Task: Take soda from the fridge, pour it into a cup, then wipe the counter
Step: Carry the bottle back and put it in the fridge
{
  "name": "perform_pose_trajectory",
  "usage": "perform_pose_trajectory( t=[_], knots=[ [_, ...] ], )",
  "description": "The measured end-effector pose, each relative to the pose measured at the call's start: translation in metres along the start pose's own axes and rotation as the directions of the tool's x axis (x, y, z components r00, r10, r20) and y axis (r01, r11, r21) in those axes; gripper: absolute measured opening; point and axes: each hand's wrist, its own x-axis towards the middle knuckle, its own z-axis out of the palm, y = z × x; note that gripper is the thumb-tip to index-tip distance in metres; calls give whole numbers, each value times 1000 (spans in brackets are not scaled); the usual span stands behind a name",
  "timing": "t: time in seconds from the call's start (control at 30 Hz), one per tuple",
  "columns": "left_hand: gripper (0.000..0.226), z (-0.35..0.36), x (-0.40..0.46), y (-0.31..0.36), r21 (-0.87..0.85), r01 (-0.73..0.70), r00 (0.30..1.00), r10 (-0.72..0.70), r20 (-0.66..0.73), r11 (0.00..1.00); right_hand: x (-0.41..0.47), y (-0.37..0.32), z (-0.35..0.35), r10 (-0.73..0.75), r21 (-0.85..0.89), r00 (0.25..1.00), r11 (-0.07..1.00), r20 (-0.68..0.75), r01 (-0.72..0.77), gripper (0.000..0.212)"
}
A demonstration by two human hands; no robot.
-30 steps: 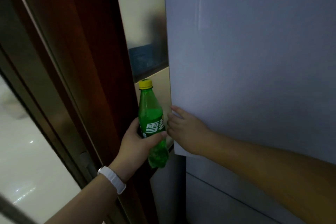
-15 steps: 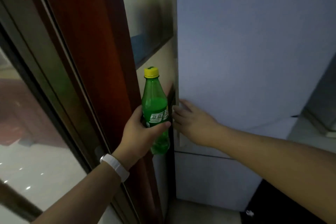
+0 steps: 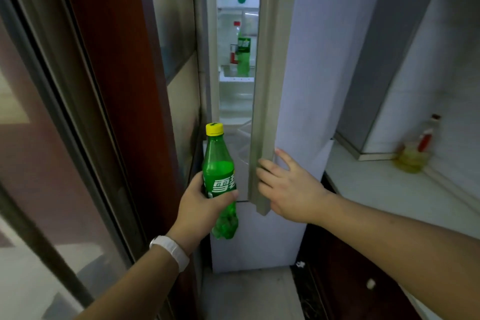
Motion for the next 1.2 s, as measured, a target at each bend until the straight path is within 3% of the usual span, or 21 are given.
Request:
perform_pose_trajectory(
  t=[0.67,1.2],
  knots=[
    [44,119,-102,35,38,-40,976,31,216,998,-193,17,-61,272,119,953,950,134,-288,55],
    [47,180,-142,48,56,-57,962,40,271,997,-283,44,-69,561,163,795,783,229,-600,54]
  ],
)
